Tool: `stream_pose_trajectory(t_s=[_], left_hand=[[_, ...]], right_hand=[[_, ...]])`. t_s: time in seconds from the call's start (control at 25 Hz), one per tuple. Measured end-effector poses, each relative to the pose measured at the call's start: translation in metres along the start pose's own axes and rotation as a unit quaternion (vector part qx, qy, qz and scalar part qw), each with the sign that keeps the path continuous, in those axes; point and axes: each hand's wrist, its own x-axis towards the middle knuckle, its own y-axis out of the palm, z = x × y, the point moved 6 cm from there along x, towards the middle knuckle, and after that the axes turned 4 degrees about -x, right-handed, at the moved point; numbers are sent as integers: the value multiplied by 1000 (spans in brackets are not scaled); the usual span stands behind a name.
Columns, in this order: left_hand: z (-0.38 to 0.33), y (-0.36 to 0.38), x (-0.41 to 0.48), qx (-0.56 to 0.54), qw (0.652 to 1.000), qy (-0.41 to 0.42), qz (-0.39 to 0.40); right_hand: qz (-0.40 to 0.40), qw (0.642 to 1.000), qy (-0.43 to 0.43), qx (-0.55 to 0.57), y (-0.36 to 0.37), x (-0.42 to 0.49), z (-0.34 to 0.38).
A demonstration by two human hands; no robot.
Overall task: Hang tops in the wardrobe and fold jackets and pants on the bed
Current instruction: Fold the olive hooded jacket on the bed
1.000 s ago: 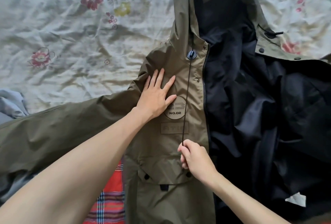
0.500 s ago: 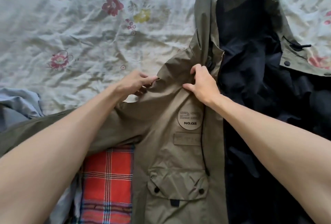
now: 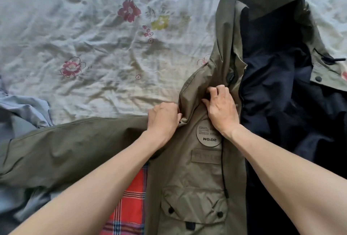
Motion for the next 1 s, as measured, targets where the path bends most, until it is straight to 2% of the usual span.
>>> stream_pose_trajectory(t_s=[0.16, 0.28, 0.36, 0.44, 0.52, 0.6, 0.68, 0.76, 0.8, 0.84, 0.88, 0.92, 1.0], left_hand=[[0, 2, 0, -34, 999, 39, -5], [10, -6, -10, -147, 989, 29, -23], [27, -23, -9, -198, 978, 12, -65], [44, -43, 1, -174, 977, -6, -119], [55, -52, 14, -151, 980, -20, -131], [65, -46, 23, -194, 978, -38, -69], [79, -35, 18, -266, 961, -45, 66], [89, -29, 3, -310, 927, -29, 208], [94, -30, -5, -311, 919, -24, 242], [99, -36, -7, -302, 927, -29, 222], [109, -42, -4, -279, 948, -42, 148], [117, -50, -3, -241, 968, -57, 41], [126, -56, -9, -151, 972, -111, -142]], right_hand=[[1, 1000, -2, -7, 6, 0, -2], [-1, 1000, -2, 2, 6, -1, -3], [-12, 1000, -4, 9, 4, -1, -3], [-23, 1000, -7, 14, 4, -2, -3], [-26, 999, -7, 20, 4, -2, -4], [-22, 999, -6, 23, 3, -4, -4], [-12, 1000, -5, 13, 3, -4, -2], [-4, 1000, -3, -15, 2, -3, -2], [1, 1000, -2, -26, 2, -2, -1], [7, 999, -1, -33, 3, -2, 0], [12, 999, -1, -35, 3, -2, 1], [15, 999, -1, -36, 3, -1, 2], [17, 999, 3, -38, 4, 1, 2]])
